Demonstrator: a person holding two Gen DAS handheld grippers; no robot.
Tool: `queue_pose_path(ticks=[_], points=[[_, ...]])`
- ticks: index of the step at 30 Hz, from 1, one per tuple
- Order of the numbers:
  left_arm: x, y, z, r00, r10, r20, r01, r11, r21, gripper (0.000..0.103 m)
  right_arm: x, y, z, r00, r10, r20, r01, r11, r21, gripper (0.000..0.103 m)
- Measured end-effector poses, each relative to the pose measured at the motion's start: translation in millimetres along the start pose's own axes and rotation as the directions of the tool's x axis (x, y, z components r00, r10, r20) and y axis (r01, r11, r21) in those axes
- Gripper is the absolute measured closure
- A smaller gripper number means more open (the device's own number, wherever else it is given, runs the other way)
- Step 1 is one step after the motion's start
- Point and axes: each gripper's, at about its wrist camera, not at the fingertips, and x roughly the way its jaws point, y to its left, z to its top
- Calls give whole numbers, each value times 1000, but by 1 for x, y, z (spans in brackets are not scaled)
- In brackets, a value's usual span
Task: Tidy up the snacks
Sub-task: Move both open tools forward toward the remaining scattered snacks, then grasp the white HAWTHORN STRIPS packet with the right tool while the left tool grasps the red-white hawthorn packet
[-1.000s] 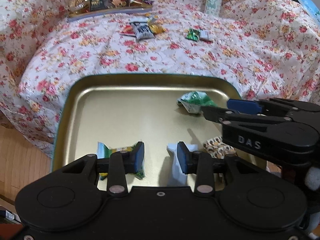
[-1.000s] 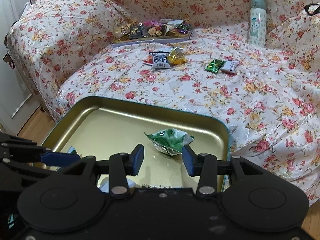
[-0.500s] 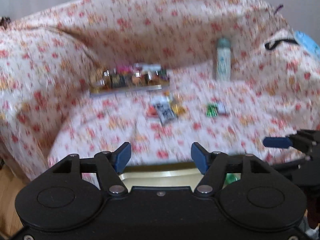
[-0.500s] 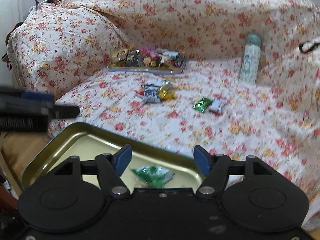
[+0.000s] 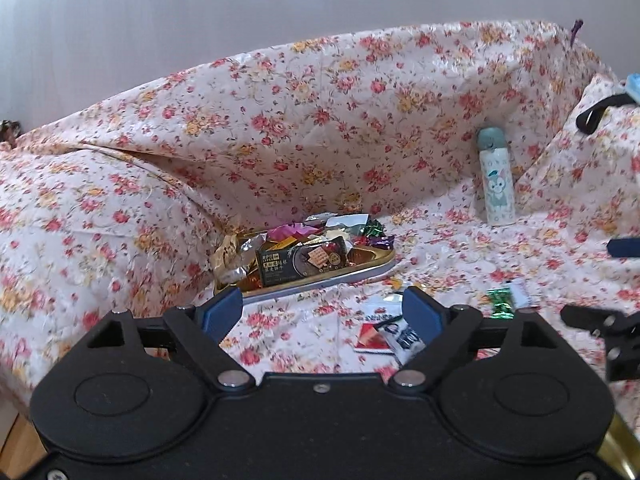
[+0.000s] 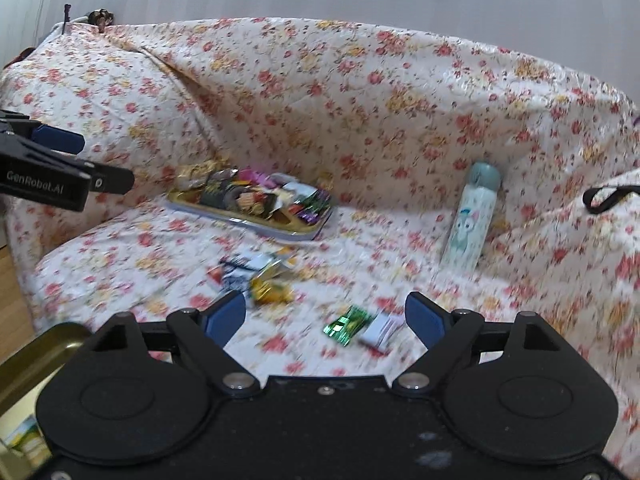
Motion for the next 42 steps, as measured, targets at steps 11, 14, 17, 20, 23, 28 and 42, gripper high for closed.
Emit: queue_pose_path(ticks=[11,14,17,20,23,28,42], points=[[64,0,-19,994,-28,-107,33,999,41,15,59,-7,-12,997,-22,-74,24,999,24,12],[75,-1,-23,990,-55,-130,60,998,34,15,74,-9,-17,995,-24,-96,28,999,36,12],[87,-4,-28,984,-82,-155,89,995,35,15,88,-12,-22,992,-21,-126,28,998,54,12],[97,-6,-33,980,-104,-172,111,993,32,15,96,-16,-26,989,-14,-149,24,997,69,12],[108,-7,-37,973,-137,-187,143,989,24,15,103,-21,-31,987,-6,-162,19,997,76,12],[125,-12,-43,964,-162,-209,173,984,32,15,114,-32,-39,981,-8,-193,30,994,109,12],[156,-17,-42,947,-238,-217,238,971,-24,15,142,-68,-40,978,-104,-183,148,958,246,26]])
